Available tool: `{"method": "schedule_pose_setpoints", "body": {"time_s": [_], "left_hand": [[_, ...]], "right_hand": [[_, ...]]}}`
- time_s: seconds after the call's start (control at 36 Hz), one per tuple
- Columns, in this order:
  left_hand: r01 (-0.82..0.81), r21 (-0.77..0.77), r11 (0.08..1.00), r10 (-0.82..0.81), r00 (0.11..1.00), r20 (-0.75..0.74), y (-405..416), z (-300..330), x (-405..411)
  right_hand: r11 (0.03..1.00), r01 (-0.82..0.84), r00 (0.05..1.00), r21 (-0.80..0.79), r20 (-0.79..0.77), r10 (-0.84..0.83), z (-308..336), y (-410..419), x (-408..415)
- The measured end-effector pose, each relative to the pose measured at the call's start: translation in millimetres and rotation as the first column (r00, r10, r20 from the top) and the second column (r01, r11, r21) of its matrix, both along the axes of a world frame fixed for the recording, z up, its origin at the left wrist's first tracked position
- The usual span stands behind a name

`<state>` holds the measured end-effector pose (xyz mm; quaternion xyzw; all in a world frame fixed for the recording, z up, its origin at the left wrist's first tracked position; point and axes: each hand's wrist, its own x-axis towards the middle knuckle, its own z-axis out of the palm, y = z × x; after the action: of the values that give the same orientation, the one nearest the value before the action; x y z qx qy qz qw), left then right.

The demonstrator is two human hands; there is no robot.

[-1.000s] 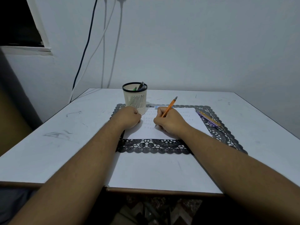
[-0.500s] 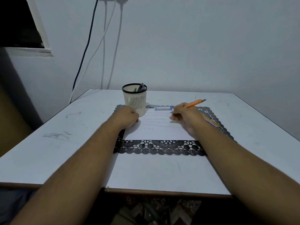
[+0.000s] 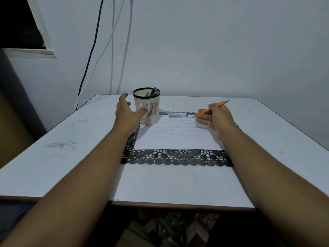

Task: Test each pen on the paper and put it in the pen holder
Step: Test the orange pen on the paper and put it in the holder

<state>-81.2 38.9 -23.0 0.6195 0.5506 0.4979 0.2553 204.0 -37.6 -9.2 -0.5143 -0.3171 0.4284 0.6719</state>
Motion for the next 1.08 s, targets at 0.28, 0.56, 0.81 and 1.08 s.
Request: {"method": "schedule_pose_setpoints", "body": {"time_s": [0.28, 0.56, 0.81, 1.08], "left_hand": [[0.105, -0.111, 0.988, -0.108, 0.994, -0.014, -5, -17, 13], [0.008, -0.052, 0.999, -0.011, 0.998, -0.058, 10, -16, 12], [0.007, -0.068, 0.998, -0.009, 0.999, -0.035, 10, -21, 15], [0.016, -0.042, 0.999, -0.018, 0.998, -0.053, 14, -20, 16]], "right_hand": [[0.988, 0.096, 0.974, 0.125, 0.193, -0.119, 12, 7, -18], [0.841, -0.049, 0.830, 0.539, 0.491, -0.266, 69, 8, -64], [0.819, -0.083, 0.646, 0.567, 0.657, -0.389, 94, 46, -89], [0.933, -0.083, 0.510, 0.350, 0.819, -0.263, 78, 72, -113]]}}
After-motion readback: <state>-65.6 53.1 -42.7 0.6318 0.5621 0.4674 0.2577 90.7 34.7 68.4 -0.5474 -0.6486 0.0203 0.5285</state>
